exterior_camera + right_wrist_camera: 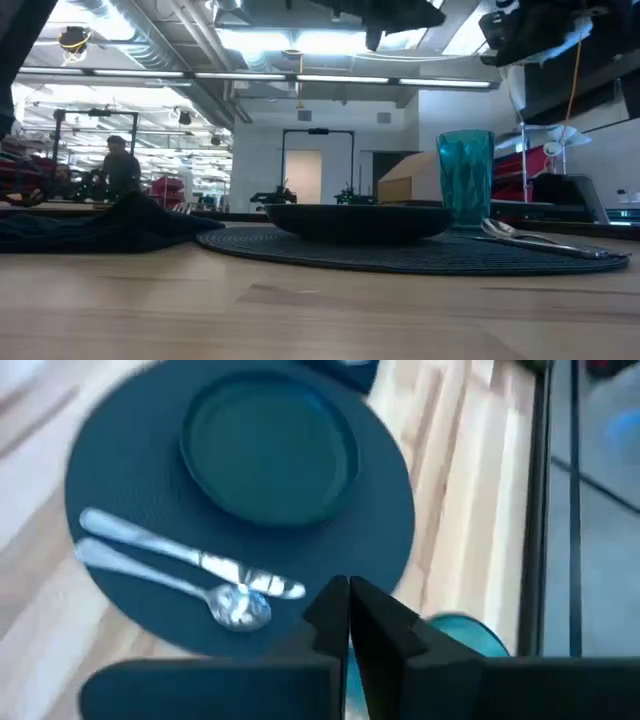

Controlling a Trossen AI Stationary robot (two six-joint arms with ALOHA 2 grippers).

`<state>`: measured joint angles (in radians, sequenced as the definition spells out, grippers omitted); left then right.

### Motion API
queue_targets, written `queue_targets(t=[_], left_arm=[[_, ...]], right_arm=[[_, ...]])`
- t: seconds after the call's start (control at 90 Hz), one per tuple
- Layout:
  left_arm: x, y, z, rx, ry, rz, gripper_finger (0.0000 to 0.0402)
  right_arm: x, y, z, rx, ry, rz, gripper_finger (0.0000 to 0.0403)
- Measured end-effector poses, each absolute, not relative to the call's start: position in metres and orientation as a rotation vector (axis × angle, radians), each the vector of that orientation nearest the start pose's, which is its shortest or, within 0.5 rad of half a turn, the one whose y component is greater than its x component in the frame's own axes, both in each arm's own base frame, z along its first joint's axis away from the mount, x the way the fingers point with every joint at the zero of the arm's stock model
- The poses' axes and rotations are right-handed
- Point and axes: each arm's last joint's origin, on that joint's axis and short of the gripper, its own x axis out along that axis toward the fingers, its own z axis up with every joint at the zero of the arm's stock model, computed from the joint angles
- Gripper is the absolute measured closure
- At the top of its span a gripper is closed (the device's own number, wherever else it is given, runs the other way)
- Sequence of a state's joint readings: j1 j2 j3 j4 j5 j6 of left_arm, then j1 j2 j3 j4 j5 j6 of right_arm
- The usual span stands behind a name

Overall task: Set table place
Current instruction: Return to Home Position

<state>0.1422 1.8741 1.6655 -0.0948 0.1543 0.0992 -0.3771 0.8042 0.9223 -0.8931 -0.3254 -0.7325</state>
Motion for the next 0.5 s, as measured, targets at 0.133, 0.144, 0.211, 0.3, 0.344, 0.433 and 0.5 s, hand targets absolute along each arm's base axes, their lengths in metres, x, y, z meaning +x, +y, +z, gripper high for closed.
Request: queue_targets(t=[0.133, 0.144, 0.211, 0.3, 0.344, 0.433, 0.5], left_arm=[[0.425, 0.053, 0.337, 0.070, 0.293, -0.034, 0.0402], [0.423, 0.053, 0.338, 0.070, 0.292, -0.035, 0.0402], [0.413, 0.050, 0.336, 0.071, 0.290, -0.038, 0.0402], [0.396, 0.047, 0.334, 0.064, 0.287, -0.039, 0.0402], [0.387, 0.046, 0.332, 0.058, 0.280, -0.037, 0.0402], [0.370, 0.044, 0.327, 0.043, 0.262, -0.032, 0.0402], [0.356, 0.042, 0.322, 0.029, 0.241, -0.028, 0.0402]], right_arm=[[0.128, -0.041, 0.307, -0.444, 0.632, 0.182, 0.0403], [0.128, -0.041, 0.307, -0.446, 0.624, 0.179, 0.0403], [0.125, -0.039, 0.305, -0.462, 0.585, 0.171, 0.0403], [0.121, -0.038, 0.305, -0.482, 0.540, 0.155, 0.0403], [0.119, -0.037, 0.306, -0.494, 0.513, 0.145, 0.0403], [0.115, -0.035, 0.306, -0.515, 0.448, 0.134, 0.0403], [0.113, -0.033, 0.305, -0.528, 0.392, 0.145, 0.0403]])
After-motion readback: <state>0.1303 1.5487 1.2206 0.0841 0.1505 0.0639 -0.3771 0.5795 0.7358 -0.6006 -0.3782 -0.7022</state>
